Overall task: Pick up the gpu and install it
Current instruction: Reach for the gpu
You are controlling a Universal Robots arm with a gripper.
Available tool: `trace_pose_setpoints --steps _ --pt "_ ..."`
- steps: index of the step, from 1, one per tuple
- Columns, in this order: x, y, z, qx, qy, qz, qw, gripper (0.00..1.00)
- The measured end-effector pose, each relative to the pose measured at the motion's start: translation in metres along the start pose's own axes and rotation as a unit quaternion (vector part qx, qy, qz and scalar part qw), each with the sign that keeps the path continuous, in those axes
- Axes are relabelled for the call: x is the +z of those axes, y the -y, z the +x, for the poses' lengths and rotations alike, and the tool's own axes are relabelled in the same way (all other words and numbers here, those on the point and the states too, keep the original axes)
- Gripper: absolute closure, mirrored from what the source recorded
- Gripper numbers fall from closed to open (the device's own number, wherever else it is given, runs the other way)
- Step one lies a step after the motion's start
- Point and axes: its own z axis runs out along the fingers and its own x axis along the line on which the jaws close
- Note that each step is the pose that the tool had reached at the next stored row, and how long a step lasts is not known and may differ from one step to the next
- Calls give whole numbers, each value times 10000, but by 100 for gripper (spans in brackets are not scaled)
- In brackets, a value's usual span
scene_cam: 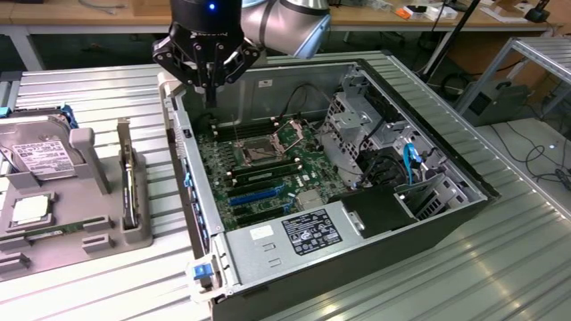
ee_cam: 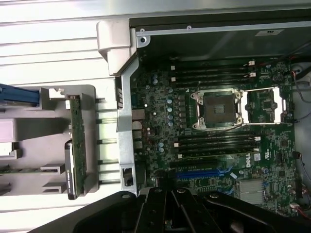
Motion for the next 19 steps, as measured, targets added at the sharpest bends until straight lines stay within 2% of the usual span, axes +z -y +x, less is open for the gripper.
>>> trace_pose_setpoints --steps 19 --pt "-4 11 149 0 0 0 10000 89"
